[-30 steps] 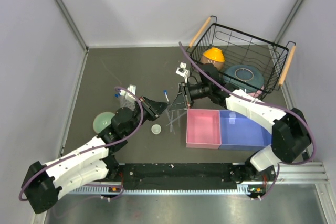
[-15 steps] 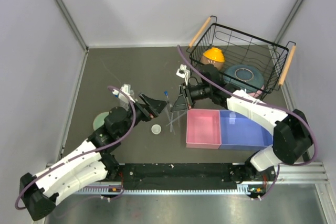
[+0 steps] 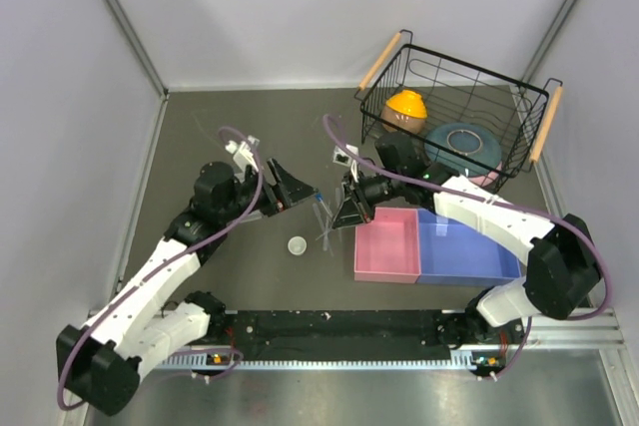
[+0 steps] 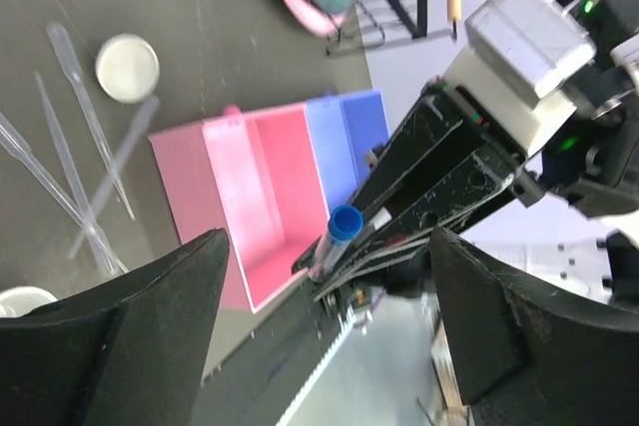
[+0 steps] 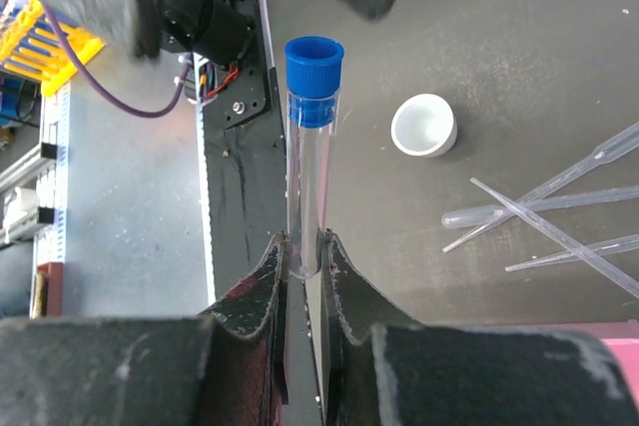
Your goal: Organize the chemistry lab equipment
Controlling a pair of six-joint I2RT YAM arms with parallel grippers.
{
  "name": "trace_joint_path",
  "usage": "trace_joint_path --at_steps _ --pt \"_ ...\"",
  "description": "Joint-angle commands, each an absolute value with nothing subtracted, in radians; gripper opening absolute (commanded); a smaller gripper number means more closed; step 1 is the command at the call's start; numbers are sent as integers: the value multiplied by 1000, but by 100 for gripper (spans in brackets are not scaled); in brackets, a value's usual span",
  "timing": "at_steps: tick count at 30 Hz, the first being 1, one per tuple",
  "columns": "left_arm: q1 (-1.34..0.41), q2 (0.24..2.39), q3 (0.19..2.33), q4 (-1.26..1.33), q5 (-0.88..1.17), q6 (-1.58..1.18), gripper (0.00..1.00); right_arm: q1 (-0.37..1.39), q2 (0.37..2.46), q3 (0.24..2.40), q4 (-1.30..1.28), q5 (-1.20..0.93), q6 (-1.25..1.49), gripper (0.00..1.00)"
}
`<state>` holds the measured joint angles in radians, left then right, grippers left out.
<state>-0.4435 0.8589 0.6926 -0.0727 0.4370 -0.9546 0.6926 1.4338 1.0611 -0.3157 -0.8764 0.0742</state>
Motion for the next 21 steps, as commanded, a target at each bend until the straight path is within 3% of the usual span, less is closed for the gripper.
trace_joint_path --at_steps 1,2,5,15,21 --pt "-439 916 765 -38 655 -920 84 710 1402 1078 -344 -900 -32 0" --pt "-440 922 765 -34 664 -920 77 712 1407 1081 -350 -908 -37 0" --pt "-445 946 767 -35 667 -919 68 718 1417 1091 -362 -919 -52 0" --pt "-492 1020 779 -41 660 -899 51 733 1443 1115 -390 -919 -80 0" --pt "-514 1043 802 -95 627 -848 25 738 1445 1115 -397 -919 -87 0"
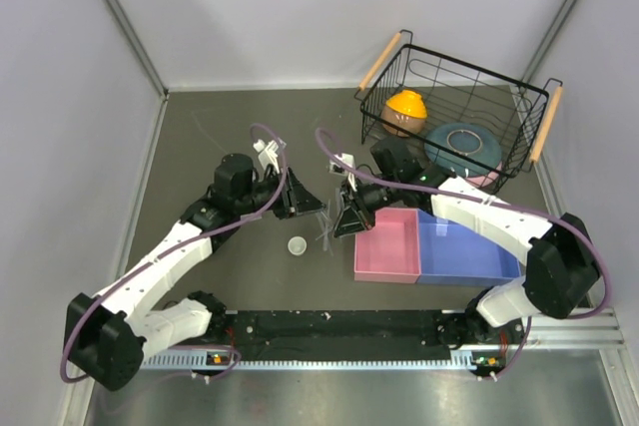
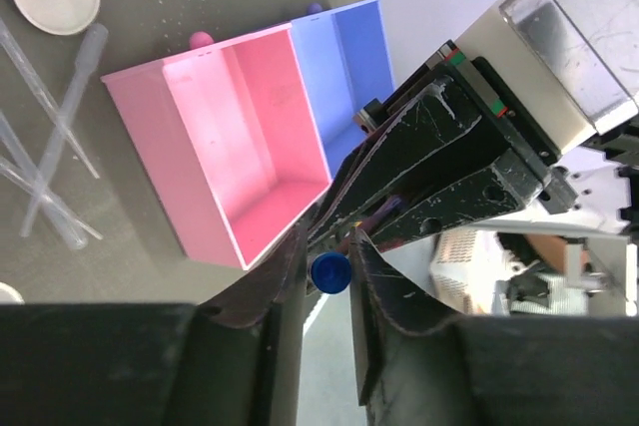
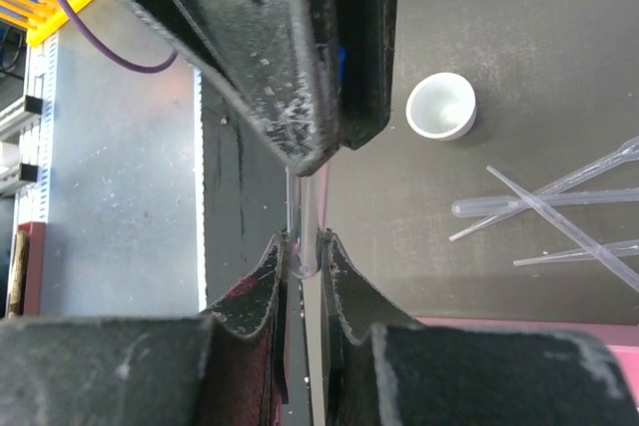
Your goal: Organize the chemistry lab equipment
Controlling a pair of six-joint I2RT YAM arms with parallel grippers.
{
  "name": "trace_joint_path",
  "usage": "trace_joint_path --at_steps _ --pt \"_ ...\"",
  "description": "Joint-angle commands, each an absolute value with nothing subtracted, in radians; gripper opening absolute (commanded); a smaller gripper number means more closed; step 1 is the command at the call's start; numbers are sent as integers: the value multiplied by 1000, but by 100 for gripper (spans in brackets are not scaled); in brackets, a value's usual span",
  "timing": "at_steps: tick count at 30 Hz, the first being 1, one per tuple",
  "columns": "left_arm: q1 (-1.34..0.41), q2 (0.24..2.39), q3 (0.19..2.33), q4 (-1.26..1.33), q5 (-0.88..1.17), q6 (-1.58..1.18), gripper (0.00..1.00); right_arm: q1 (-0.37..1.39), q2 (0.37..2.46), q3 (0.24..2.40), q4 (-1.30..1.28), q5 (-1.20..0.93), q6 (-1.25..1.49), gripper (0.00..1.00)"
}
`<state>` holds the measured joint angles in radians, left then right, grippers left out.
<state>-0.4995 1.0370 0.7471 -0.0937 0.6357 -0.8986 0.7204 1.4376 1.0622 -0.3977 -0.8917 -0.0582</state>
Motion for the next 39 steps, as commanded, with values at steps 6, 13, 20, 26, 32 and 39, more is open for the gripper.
trace_joint_path --at_steps 6,13,20,26,32,39 --pt "-520 1025 813 -159 624 -806 0 738 1443 1121 -417 -905 -106 6" --pt "-517 913 793 -351 496 -723 0 739 1399 1129 -524 -885 -282 61" --pt "-489 815 776 -560 263 -628 0 701 1336 1109 -592 -864 -405 84" --pt "-445 776 808 -706 48 -531 0 609 1309 1100 -594 -917 -413 85" --pt "-333 811 827 -716 -46 -436 0 578 1282 1085 -592 -942 -416 86" --pt "-235 879 871 -618 -152 -357 0 574 1275 1074 -586 -960 -422 86"
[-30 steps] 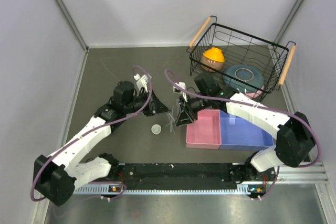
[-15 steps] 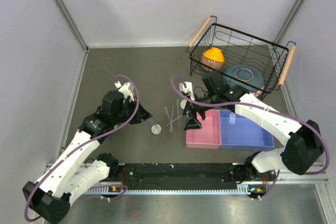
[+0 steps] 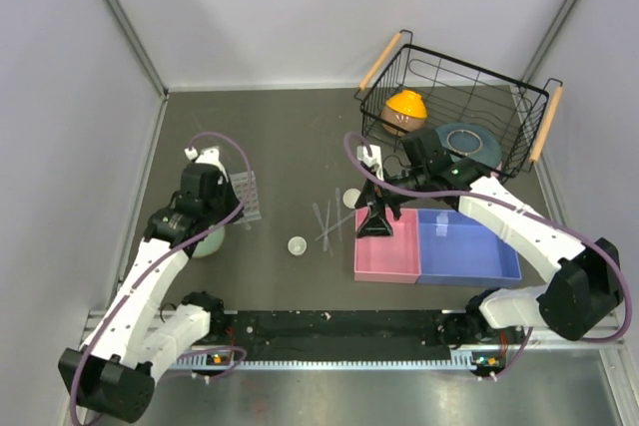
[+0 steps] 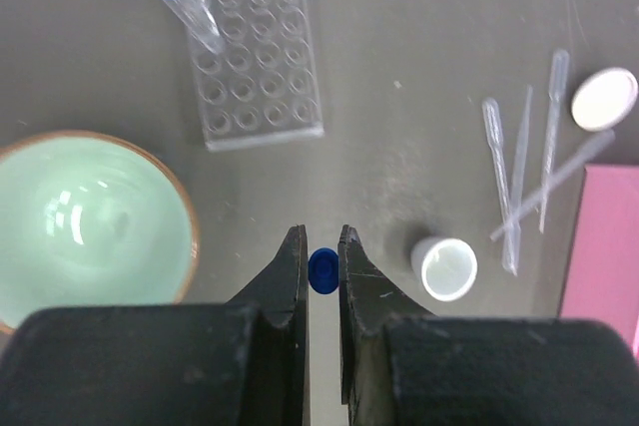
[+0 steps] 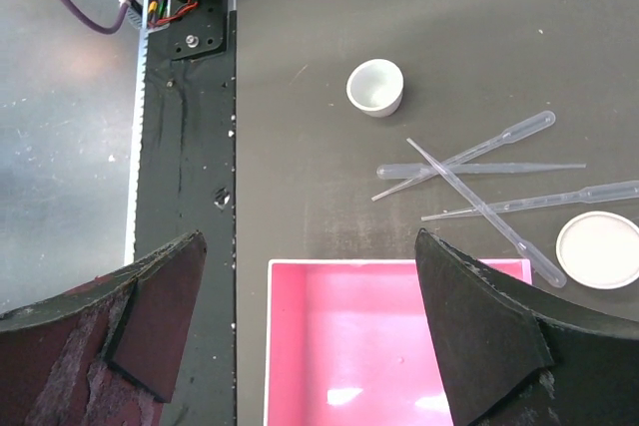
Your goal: Organize the chemistry lab equipment
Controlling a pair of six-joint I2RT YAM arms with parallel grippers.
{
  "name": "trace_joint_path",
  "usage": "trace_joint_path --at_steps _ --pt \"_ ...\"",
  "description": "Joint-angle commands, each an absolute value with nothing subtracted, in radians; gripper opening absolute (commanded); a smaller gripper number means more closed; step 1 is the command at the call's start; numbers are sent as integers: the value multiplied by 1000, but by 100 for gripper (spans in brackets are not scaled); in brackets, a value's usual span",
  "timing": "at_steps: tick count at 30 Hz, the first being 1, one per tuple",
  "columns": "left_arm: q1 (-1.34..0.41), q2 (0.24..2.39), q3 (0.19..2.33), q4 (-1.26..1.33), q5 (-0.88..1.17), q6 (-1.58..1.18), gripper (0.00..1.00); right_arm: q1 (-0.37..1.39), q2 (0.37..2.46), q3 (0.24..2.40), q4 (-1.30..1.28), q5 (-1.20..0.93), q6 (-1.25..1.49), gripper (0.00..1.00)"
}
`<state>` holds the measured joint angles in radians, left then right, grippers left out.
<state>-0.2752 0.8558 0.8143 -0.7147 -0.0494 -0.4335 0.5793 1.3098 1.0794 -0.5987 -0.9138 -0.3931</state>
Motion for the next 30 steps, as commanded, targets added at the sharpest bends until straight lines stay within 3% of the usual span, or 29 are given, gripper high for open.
trace_joint_path --at_steps 1,13,30 --pt "-224 900 868 -600 -158 -351 0 572 1273 1074 -584 -962 -420 86" --pt "-91 1144 861 -272 -161 -336 0 568 1261 1060 -577 -973 -420 86" --pt "-52 1302 844 -204 -163 -314 0 555 1259 1058 -569 -985 -416 87"
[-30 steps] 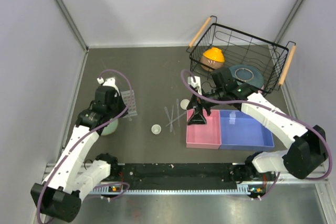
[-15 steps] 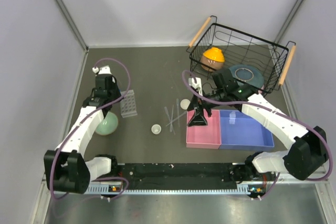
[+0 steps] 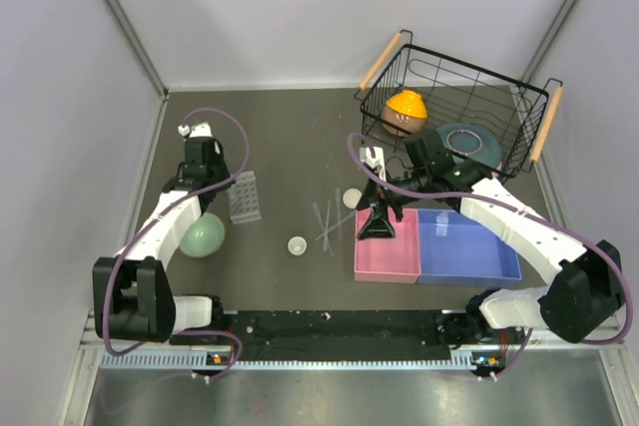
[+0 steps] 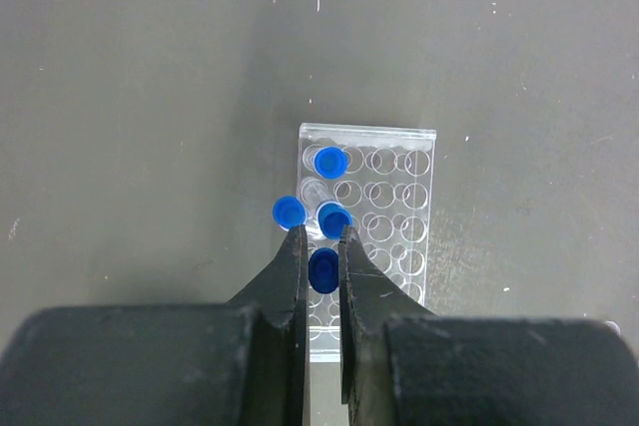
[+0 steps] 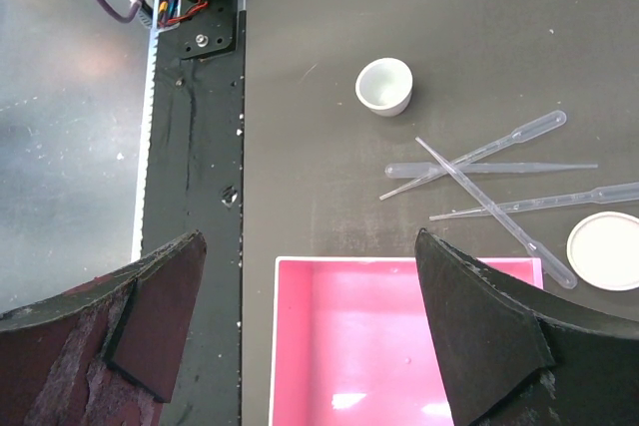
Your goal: Organize the chemistry lab equipment
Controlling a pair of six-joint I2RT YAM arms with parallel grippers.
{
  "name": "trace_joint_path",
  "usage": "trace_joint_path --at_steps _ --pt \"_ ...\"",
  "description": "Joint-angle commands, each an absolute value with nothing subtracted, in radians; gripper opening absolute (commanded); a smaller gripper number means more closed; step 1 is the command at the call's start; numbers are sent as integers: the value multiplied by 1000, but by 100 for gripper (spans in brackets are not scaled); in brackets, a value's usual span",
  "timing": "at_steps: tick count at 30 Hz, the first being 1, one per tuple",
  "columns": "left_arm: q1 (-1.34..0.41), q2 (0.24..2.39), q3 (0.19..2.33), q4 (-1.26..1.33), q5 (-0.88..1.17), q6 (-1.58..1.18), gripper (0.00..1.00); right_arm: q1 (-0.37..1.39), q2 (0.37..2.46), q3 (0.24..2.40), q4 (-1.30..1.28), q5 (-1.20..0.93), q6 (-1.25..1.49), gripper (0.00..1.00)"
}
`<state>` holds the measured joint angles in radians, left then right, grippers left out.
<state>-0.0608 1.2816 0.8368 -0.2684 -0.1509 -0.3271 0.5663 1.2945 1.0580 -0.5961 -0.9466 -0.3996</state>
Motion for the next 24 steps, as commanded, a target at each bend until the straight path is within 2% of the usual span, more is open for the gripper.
trace_joint_path --at_steps 1,24 --pt "-51 1304 844 -204 -161 -314 0 554 1258 1058 -569 -985 -417 87" --pt "-51 1284 825 -279 -178 -344 0 549 1243 1054 -568 -994 -414 87"
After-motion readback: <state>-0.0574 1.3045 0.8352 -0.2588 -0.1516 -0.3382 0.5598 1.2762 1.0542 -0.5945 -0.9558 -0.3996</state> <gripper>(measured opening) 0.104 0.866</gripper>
